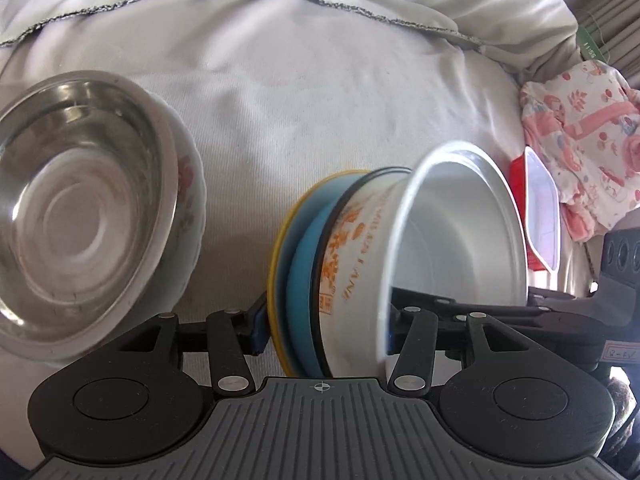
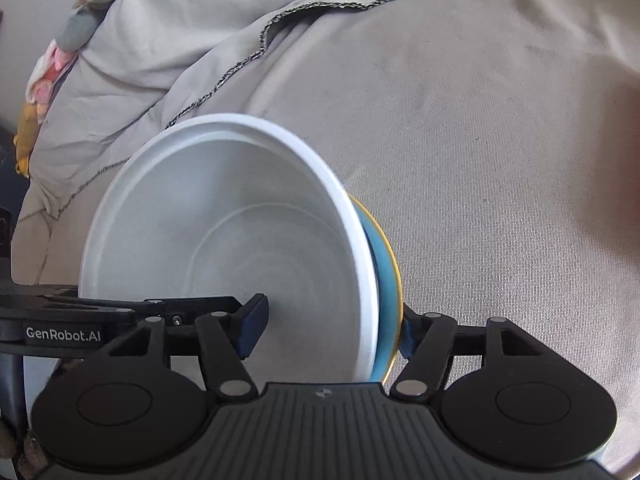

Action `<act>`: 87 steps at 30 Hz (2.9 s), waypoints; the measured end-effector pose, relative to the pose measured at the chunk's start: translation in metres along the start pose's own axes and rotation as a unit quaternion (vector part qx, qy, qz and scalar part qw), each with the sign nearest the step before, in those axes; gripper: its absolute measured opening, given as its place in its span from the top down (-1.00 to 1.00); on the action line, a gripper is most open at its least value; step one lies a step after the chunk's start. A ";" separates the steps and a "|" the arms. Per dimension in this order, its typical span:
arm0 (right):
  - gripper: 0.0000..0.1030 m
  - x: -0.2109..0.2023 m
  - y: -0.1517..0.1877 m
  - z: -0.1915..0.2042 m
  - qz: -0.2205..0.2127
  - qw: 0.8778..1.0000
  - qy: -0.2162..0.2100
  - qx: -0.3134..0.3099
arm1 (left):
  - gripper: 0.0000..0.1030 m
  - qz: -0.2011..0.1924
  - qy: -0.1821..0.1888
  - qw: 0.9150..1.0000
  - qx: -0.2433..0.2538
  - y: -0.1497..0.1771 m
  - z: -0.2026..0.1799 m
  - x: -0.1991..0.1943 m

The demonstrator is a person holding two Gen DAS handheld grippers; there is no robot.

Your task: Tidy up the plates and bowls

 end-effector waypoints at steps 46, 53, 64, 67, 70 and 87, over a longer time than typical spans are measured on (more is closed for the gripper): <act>-0.20 0.012 0.024 0.025 0.045 0.998 -0.023 -0.026 | -0.19 -0.025 0.012 0.999 -0.047 0.033 0.027 -0.018; -0.20 -0.001 0.022 0.034 0.026 0.999 -0.017 -0.036 | -0.19 -0.051 0.033 0.997 -0.052 0.032 0.023 -0.034; -0.20 -0.026 -0.022 0.156 -0.038 0.987 -0.028 -0.154 | -0.19 -0.172 0.012 0.981 -0.088 0.005 0.091 -0.128; -0.20 0.012 -0.022 0.182 -0.003 0.987 -0.027 -0.161 | -0.19 -0.179 -0.003 0.976 -0.121 0.011 0.129 -0.124; -0.18 0.057 -0.016 0.192 0.034 0.987 -0.002 -0.156 | -0.19 -0.163 0.005 0.974 -0.157 0.017 0.167 -0.100; -0.19 0.111 -0.011 0.199 0.036 0.978 0.089 -0.185 | -0.07 -0.216 -0.005 0.965 -0.146 0.026 0.203 -0.083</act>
Point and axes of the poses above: each gripper's, at about its wrist camera, not at the fingertips, and x roughly the way its jaws point, z to its left, y to its underside, the point moved 9 cm from there along x, roughly the way its jaws point, and after that the axes turned 12 degrees about x, right-handed, at the moved point
